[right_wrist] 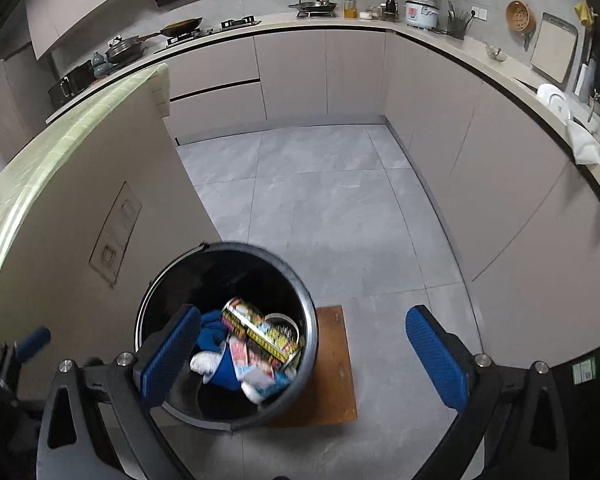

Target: Collect trash

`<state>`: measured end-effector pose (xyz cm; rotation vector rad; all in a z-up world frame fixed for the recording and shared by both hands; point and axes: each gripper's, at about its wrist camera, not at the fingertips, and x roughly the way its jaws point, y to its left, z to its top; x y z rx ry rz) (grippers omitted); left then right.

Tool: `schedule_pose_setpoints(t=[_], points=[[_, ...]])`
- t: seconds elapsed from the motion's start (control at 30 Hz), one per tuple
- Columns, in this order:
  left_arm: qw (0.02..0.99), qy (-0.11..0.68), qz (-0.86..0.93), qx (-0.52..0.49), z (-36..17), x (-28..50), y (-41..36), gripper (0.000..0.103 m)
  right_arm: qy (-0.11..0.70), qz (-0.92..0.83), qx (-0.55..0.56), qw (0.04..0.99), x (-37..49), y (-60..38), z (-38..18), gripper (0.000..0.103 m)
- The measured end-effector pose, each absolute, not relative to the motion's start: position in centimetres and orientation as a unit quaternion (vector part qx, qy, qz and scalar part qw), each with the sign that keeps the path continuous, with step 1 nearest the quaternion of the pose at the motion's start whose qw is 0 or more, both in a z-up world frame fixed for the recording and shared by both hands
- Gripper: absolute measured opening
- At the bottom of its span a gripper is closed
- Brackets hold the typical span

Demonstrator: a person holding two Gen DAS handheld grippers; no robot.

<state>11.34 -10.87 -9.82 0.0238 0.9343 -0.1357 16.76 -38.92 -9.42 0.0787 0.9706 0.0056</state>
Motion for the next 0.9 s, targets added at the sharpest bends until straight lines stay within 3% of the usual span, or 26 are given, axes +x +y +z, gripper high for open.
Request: schedule_pose_setpoints(t=[0.43,0.9], points=[[0.919,0.392,-0.053,0.002,-0.3,0.7,-7.4,0.102,0.425,0.048,0.017,0.904,2.0,-35.3,-0.1,0.103],[0.934,0.354,-0.044,-0.018,3.0,-4.8,-4.9,0.102,0.385,0.085,-0.007,0.919,-6.4,-31.1,5.1,0.103]])
